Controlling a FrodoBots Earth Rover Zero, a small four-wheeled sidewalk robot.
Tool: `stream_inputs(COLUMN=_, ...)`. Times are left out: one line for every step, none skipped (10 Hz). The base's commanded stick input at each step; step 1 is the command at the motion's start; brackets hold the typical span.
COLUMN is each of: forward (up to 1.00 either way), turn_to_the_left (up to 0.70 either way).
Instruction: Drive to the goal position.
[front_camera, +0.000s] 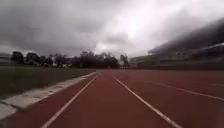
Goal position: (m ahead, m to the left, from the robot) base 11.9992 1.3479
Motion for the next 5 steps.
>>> stream_inputs(forward=0.70, turn_to_the_left=0.00)
stream_inputs(forward=0.70, turn_to_the_left=0.00)
stream_inputs(forward=0.70, turn_to_the_left=0.00)
stream_inputs(forward=0.70, turn_to_the_left=0.00)
stream_inputs(forward=0.70, turn_to_the_left=0.05)
